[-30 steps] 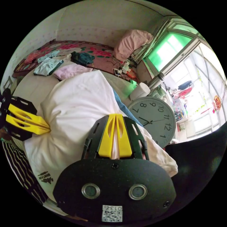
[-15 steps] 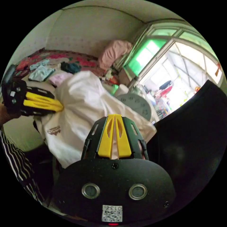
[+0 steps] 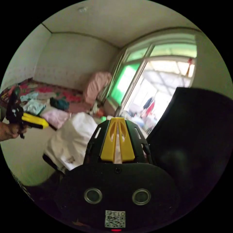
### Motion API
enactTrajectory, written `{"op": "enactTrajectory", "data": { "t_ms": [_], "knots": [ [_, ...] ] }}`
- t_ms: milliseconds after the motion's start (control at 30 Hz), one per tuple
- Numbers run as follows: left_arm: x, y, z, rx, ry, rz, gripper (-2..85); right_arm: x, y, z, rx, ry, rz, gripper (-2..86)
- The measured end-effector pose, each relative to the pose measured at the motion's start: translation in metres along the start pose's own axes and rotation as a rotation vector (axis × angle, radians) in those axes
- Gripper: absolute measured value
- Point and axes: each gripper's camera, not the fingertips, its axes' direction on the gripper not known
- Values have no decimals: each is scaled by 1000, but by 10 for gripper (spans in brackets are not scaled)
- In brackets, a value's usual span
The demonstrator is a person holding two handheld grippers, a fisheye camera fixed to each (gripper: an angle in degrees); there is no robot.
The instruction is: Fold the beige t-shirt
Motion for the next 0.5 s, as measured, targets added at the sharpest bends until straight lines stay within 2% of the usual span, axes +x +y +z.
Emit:
{"op": "enactTrajectory", "data": {
  "t_ms": [67,167,267,367,500],
  "knots": [
    [-52,47,-11,-116,13,-107,-3,-29,-23,-25,105,23,11,-1],
    [-113,127,-24,-275,86,-265,-3,-107,-52,-31,116,-134,-24,-2],
    [-161,198,-52,-351,38,-372,-3,-214,-68,-3,-11,-198,-60,-1],
    [-213,247,-75,-392,32,-492,-2,-315,-74,39,-148,-344,-45,1],
    [-271,271,-85,-426,18,-545,3,-419,-86,102,-382,-538,-24,10]
  ]
}}
